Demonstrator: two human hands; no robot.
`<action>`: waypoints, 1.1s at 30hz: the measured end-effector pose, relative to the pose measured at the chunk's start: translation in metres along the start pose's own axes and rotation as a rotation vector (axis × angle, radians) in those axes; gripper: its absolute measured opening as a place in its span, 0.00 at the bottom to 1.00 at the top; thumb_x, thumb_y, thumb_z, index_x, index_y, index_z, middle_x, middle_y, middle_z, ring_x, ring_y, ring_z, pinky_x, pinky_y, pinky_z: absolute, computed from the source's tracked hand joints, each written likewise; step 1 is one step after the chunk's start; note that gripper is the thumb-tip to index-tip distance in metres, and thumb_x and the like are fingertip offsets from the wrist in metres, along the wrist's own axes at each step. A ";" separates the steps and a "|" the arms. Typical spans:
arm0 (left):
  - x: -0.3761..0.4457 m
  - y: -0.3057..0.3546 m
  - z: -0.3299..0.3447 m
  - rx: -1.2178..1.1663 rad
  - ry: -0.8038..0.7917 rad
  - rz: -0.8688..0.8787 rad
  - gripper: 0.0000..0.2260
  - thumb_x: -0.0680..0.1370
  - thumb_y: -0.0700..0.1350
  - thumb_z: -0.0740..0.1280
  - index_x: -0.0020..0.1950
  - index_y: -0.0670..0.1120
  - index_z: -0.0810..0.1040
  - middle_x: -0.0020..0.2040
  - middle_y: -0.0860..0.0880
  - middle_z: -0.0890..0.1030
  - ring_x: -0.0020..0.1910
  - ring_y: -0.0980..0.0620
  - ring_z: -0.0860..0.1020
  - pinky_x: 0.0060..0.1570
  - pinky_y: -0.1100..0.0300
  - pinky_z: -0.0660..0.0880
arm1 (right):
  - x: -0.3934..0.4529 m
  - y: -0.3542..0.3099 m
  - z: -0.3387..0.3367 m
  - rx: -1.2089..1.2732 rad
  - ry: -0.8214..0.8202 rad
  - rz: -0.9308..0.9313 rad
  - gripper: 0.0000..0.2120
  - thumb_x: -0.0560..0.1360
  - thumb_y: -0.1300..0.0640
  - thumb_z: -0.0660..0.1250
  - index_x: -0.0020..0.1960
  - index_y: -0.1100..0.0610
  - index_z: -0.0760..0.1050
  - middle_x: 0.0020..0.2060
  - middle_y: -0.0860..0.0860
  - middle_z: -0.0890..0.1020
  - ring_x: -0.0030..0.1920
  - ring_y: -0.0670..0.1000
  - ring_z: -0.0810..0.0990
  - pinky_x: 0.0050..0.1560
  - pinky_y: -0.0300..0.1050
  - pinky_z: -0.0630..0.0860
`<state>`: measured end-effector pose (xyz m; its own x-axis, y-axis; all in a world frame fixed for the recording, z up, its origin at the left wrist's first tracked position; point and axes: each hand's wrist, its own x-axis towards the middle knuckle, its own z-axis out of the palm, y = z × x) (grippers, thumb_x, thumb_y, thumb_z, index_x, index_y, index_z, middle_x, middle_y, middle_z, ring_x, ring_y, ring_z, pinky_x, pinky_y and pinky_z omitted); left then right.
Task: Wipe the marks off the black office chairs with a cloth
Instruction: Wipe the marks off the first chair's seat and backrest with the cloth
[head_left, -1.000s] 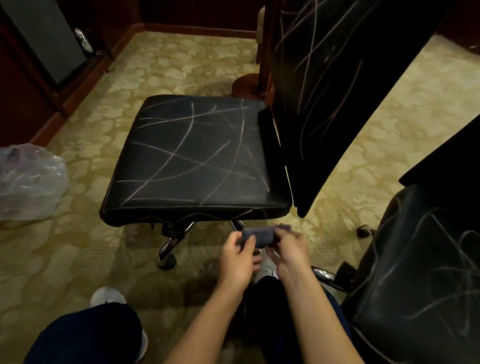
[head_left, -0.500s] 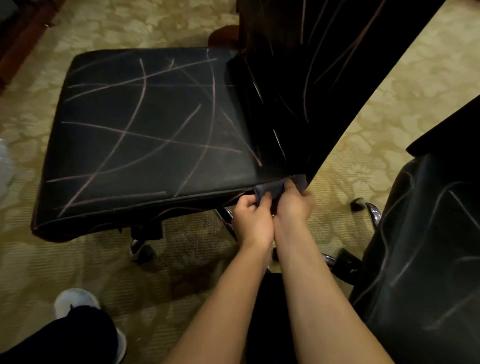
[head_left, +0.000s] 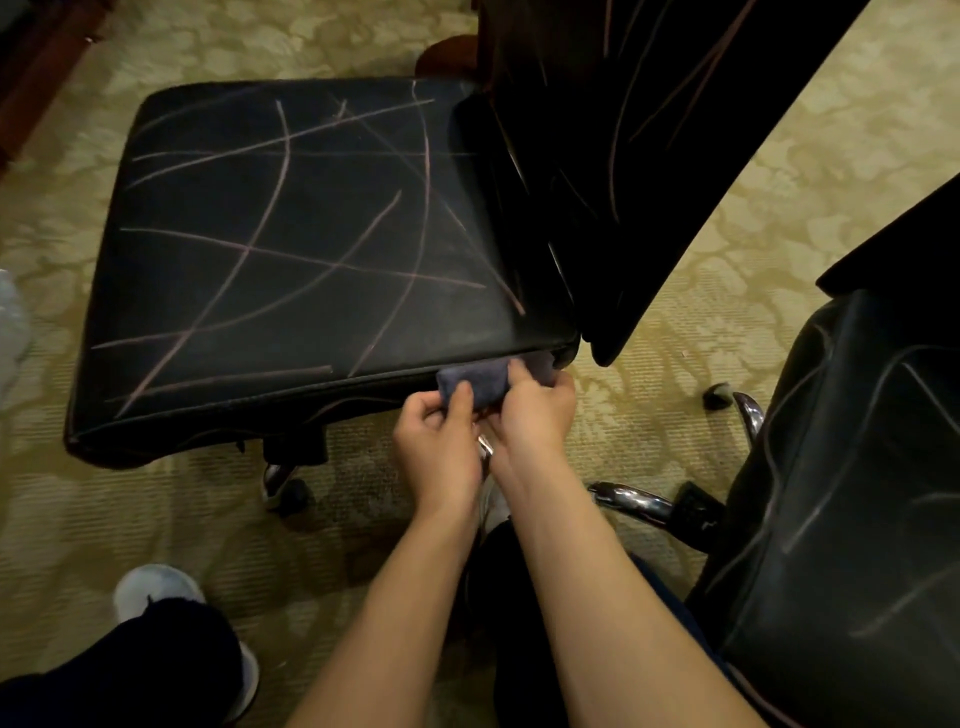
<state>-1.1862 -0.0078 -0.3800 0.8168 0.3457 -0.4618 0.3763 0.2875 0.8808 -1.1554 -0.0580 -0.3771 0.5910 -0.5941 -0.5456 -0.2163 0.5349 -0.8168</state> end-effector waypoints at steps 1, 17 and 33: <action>-0.003 -0.001 0.008 0.018 -0.020 -0.006 0.07 0.76 0.45 0.72 0.46 0.42 0.78 0.38 0.43 0.84 0.41 0.43 0.83 0.49 0.44 0.80 | 0.008 -0.009 -0.003 0.029 0.031 0.041 0.08 0.78 0.65 0.65 0.46 0.54 0.69 0.44 0.58 0.80 0.47 0.58 0.81 0.50 0.56 0.79; -0.003 -0.006 0.009 -0.067 0.064 0.040 0.06 0.77 0.43 0.73 0.42 0.45 0.79 0.35 0.48 0.85 0.40 0.48 0.85 0.45 0.50 0.82 | 0.002 -0.009 0.007 0.024 0.001 0.109 0.09 0.79 0.60 0.67 0.54 0.58 0.68 0.46 0.57 0.80 0.45 0.55 0.81 0.48 0.49 0.81; -0.009 -0.004 0.040 0.109 -0.024 0.132 0.08 0.75 0.44 0.74 0.37 0.48 0.80 0.30 0.53 0.83 0.32 0.57 0.81 0.38 0.56 0.80 | 0.024 -0.037 -0.003 0.115 0.118 0.072 0.07 0.78 0.64 0.67 0.43 0.58 0.70 0.41 0.58 0.80 0.43 0.57 0.83 0.41 0.50 0.81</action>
<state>-1.1772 -0.0473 -0.3753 0.8719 0.3524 -0.3399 0.3091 0.1422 0.9403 -1.1357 -0.0940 -0.3603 0.4805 -0.6144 -0.6258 -0.1605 0.6400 -0.7515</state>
